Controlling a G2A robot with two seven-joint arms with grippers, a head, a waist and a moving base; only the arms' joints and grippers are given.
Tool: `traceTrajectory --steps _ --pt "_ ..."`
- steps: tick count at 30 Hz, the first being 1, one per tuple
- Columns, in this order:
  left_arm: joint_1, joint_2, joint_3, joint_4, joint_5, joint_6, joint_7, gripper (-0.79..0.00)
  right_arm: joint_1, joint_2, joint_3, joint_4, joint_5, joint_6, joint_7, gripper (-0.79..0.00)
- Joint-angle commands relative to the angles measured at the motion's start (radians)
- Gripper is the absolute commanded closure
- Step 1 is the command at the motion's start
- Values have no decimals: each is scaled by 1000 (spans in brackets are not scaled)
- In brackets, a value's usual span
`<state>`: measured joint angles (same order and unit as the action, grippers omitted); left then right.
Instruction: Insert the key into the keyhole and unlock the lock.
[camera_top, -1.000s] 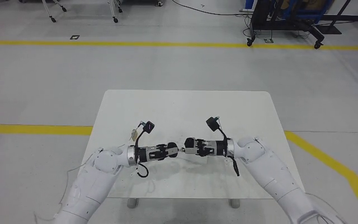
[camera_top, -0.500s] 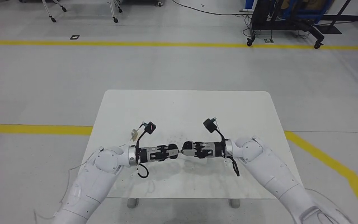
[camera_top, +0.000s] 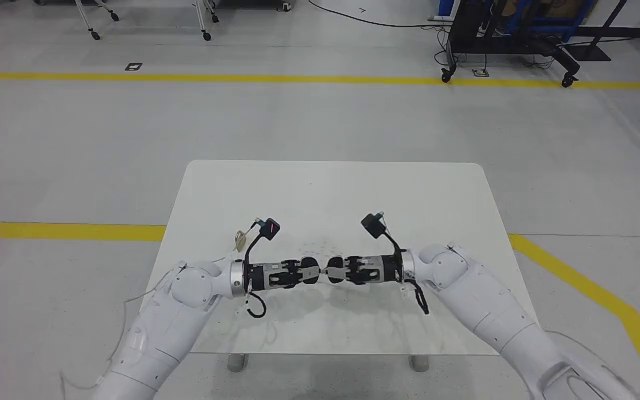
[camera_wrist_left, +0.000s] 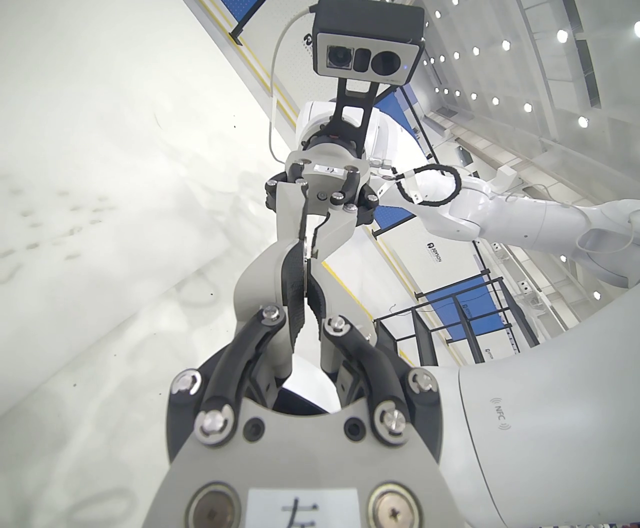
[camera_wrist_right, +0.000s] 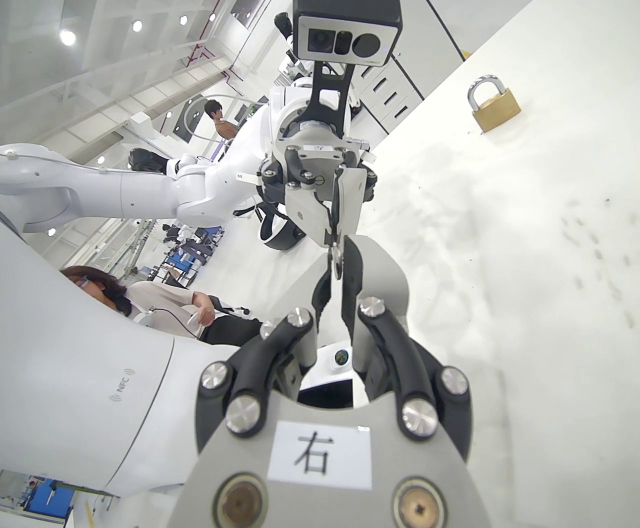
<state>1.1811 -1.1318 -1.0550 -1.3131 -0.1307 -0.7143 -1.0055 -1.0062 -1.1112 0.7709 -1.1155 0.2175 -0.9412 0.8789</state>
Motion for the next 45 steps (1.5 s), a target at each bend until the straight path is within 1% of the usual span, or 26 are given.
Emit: traceTrajectory --steps 1,2,4,5,6,7,10,14,17,21,23,24,26,28,29,32,34,35,36,37,38,40,42,45 --pt "-4 2 3 2 18 1 -1 0 4 2 -8 3 10 -3 -3 0" --pt "-5 2 6 1 28 1 -3 0 6 3 -12 5 13 -4 -4 0" --pt "-6 3 11 0 24 0 -3 -594 11 6 -17 8 16 -7 -7 0" --pt "-6 3 11 -1 17 -4 0 -662 11 8 -17 13 24 -11 -11 0" --pt "-6 4 10 -1 7 -10 2 -677 12 10 -17 15 28 -15 -15 0" --pt "-6 4 9 0 -3 -15 2 -785 13 12 -16 19 29 -18 -18 0" --pt "-6 8 -5 5 -41 -26 12 -785 14 21 -8 32 31 -32 -32 0" --pt "0 15 -31 3 -76 -48 26 -785 1 41 31 55 40 -71 -71 0" --pt "19 22 -58 -18 -81 -68 52 -785 -36 71 118 45 69 -71 -84 0" --pt "51 34 -105 -69 -105 -88 77 -785 -141 115 264 -34 95 -71 -92 0" --pt "63 38 -132 -103 -104 -98 113 -785 -194 130 325 -65 119 -71 -94 0" --pt "76 38 -133 -157 -109 -103 134 -785 -232 139 365 -93 141 -71 -82 0" --pt "83 41 -139 -210 -49 -89 142 -785 -275 146 407 -118 163 -71 -71 0" --pt "89 45 -156 -285 93 -34 162 -785 -318 152 438 -141 173 -71 -71 0" --pt "91 48 -167 -304 139 -14 168 -785 -318 152 438 -141 173 -71 -71 0" --pt "123 65 -251 -402 371 96 188 -785 -318 152 438 -141 173 -71 -71 0" --pt "169 79 -323 -467 482 148 186 -785 -318 152 438 -141 173 -71 -71 0" --pt "189 83 -347 -488 512 163 184 -785 -318 152 438 -141 173 -71 -71 0" --pt "230 91 -388 -521 559 188 176 -785 -318 152 438 -141 173 -71 -71 0" --pt "259 95 -415 -530 567 202 172 -785 -318 152 438 -141 173 -71 -71 0" --pt "275 98 -433 -533 574 208 167 -785 -318 152 438 -141 173 -71 -71 0" --pt "309 107 -476 -511 673 248 150 -785 -318 152 438 -141 173 -71 -71 0" --pt "318 109 -477 -477 710 262 154 -785 -318 152 438 -141 173 -71 -71 0" --pt "298 112 -453 -415 871 285 168 -785 -318 152 438 -141 173 -71 -71 0"
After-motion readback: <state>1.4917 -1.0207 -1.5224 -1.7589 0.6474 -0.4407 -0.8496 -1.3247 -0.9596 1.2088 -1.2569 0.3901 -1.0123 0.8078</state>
